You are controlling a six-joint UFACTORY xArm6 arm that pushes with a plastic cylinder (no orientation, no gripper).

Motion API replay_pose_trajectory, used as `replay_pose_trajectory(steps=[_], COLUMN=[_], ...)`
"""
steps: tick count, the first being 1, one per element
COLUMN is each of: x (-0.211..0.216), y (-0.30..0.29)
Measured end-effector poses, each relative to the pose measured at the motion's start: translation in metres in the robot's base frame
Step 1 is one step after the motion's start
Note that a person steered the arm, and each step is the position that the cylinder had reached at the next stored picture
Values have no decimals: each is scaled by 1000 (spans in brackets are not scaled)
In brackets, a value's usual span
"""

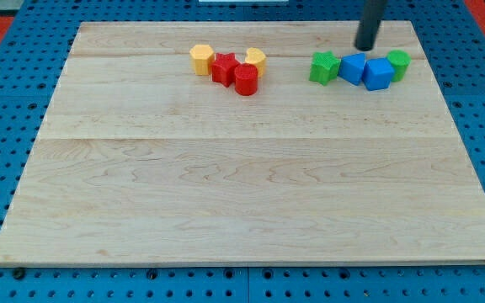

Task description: Push the blue blocks slightly down along with green circle

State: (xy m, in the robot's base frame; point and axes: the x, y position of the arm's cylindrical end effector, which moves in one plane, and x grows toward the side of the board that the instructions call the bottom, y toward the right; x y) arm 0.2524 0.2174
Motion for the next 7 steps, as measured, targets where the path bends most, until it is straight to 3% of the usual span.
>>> replay_pose_trajectory(steps=[1, 2, 4, 6, 7], x=[52, 73, 57, -3, 13], y=[51, 21, -45, -25, -112])
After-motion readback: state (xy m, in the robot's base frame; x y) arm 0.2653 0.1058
